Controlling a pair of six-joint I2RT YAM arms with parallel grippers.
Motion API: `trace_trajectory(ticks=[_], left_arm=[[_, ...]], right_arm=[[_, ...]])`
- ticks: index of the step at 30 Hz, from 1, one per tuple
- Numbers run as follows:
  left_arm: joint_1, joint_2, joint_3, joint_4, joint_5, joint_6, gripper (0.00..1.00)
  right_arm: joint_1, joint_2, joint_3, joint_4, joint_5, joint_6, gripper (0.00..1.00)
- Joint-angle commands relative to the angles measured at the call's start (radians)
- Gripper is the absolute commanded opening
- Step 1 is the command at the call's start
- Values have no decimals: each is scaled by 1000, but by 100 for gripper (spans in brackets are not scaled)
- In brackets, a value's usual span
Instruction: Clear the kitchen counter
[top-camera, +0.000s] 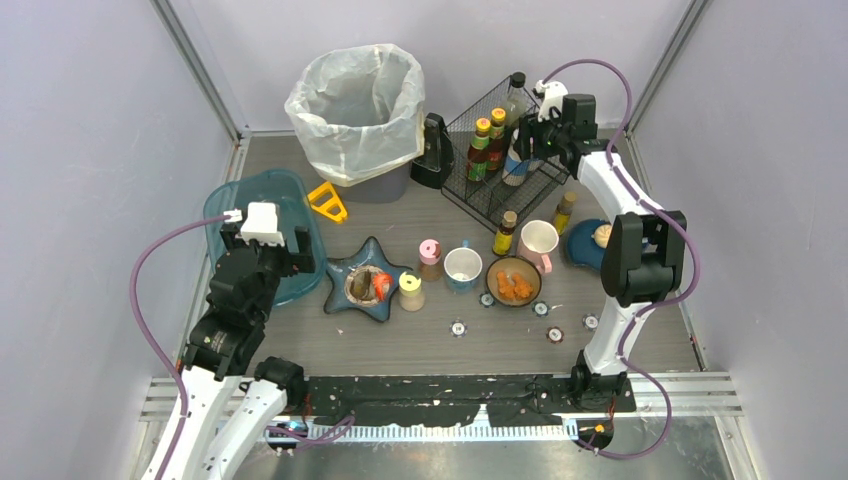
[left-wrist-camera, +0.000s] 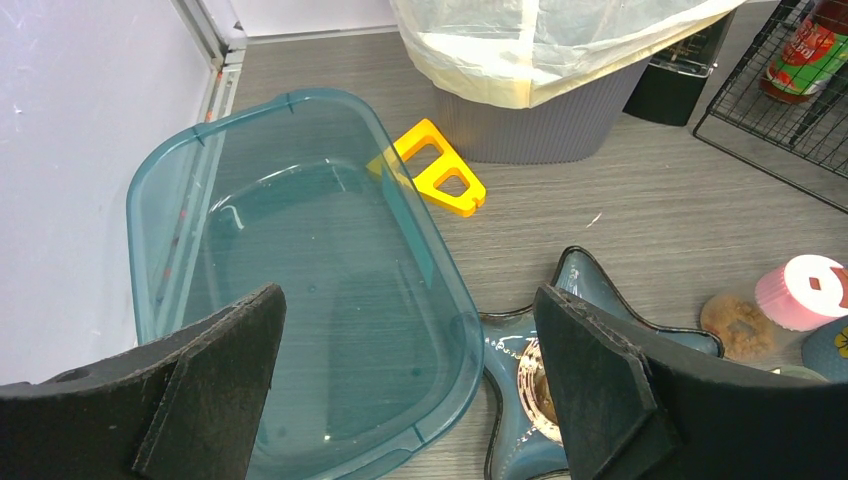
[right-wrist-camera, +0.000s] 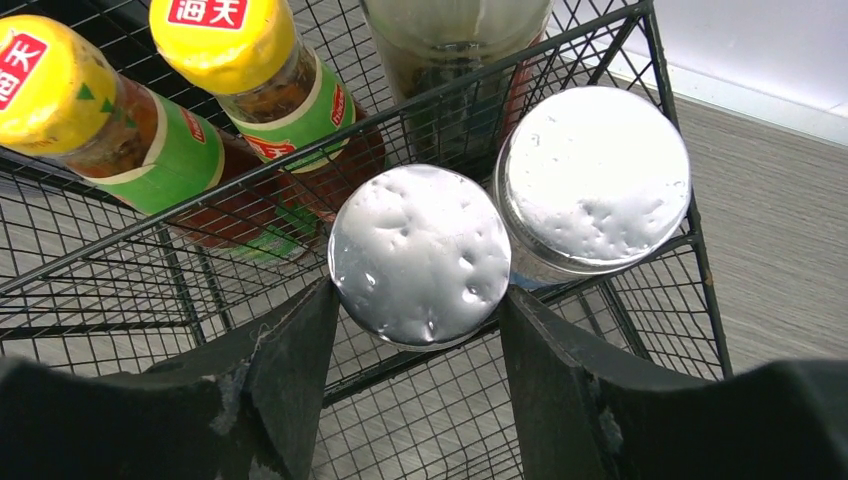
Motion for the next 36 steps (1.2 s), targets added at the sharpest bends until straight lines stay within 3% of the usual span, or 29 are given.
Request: trace_trajectory(ticks=[1, 9, 17, 24, 29, 36], left_arm=[[-2, -1, -2, 58, 14, 1, 95], [-2, -6, -2, 59, 26, -4, 95], [-3, -11, -2, 58, 28, -6, 95], [-3, -14, -2, 58, 32, -11, 95], [-6, -7, -2, 57, 38, -15, 95], [-10, 9, -1, 56, 43, -16, 95]], right_arm=[[-1, -42, 0, 55, 32, 8, 67], [0, -158, -16, 23, 27, 62, 88], [-1, -375, -144, -15, 128, 179, 96], [1, -627, -402, -7, 306, 359, 97], [0, -747, -620, 62, 487, 380, 96], [-1, -731, -722, 158, 566, 380, 89]])
